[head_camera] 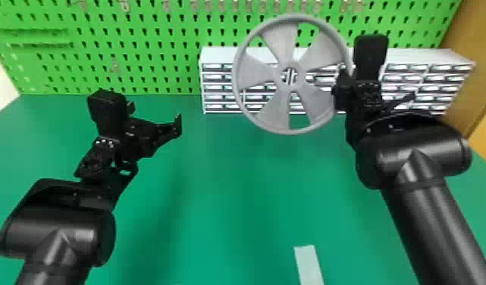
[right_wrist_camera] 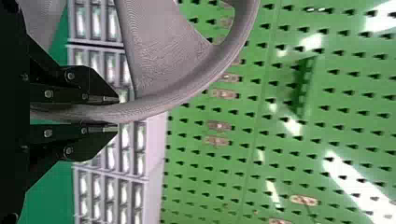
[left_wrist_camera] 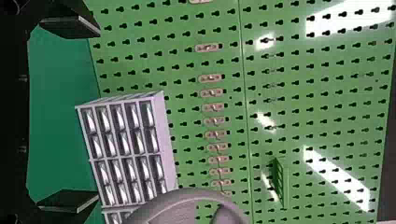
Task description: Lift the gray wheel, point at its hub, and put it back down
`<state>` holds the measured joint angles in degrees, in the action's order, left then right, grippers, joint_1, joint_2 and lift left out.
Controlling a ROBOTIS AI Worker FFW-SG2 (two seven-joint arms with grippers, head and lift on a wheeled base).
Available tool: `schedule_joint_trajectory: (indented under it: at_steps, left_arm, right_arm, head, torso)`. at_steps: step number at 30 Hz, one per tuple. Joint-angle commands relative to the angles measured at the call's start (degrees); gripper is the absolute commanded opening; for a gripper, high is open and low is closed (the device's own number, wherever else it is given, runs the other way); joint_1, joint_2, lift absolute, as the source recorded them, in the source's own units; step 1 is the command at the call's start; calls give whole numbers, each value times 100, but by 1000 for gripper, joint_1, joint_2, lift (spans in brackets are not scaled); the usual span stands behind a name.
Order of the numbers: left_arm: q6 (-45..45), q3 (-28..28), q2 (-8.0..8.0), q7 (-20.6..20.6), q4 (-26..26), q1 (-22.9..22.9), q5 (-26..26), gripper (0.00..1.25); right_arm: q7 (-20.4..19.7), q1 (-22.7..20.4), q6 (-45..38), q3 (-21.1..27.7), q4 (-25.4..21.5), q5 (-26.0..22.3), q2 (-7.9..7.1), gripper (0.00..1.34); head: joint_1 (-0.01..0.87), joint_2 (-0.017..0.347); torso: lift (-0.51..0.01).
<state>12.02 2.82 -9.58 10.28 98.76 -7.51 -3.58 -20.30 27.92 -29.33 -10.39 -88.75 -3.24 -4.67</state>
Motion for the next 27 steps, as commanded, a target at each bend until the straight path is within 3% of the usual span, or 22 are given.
schedule_joint_trajectory:
  at_steps: [1,21,27]
  left_arm:
    - [37,-53,0,53,73,65,24,1177]
    - [336,-344,0,475,715,460,-3,1177]
    - [371,-326,0,792,917,540,-82,1066]
  right_arm:
    - [0,47,762,-77,200,8,-17,11]
    - [0,381,2449,-350,1272,43,-43,11]
    - [0,531,2616,-385,1519,104,-61,11]
  head:
    - [692,48]
    - [692,48]
    - [692,48]
  torso:
    - [-88]
    - [-88]
    - [-88]
